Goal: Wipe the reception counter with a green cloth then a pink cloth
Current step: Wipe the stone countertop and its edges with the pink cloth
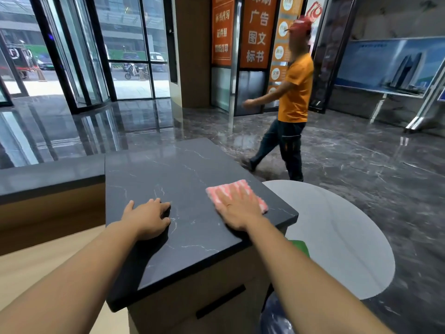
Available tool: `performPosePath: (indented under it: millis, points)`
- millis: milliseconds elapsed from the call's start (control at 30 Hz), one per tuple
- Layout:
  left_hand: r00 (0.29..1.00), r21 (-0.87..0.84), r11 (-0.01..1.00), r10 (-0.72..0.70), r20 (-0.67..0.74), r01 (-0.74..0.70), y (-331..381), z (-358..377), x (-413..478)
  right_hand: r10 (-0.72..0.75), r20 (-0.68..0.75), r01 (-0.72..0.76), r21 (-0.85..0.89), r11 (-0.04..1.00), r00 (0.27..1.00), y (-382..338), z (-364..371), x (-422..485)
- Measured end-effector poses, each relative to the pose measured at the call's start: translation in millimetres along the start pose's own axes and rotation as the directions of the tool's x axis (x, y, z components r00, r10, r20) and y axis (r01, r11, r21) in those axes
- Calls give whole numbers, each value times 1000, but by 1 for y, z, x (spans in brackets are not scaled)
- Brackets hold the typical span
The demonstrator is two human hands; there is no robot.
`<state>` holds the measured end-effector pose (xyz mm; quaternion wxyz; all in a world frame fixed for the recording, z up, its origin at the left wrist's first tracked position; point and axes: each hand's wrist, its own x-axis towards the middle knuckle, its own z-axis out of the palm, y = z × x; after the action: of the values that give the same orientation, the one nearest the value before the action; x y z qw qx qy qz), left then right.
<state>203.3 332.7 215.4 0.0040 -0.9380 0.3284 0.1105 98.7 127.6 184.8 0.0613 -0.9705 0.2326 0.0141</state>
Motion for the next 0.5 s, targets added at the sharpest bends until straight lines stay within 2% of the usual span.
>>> performPosePath:
  millis: [100,200,367,500]
  points:
    - [1000,0,1000,-4,9,4,0,2,-3,163,-1,-163,41,986,987,44,-16,-3]
    - [1000,8,1000,7,2,-7,1,2,-8,243,30,-244,39,969,970,78,-21,-4]
    - [1000,2,1000,16,-15,-16,2,4,-17,279,68,-281,20,959,958,77,-15,-14]
    - [999,-29,999,16,-51,-18,0,10,-23,230,49,-231,28,972,972,43,-1,-37]
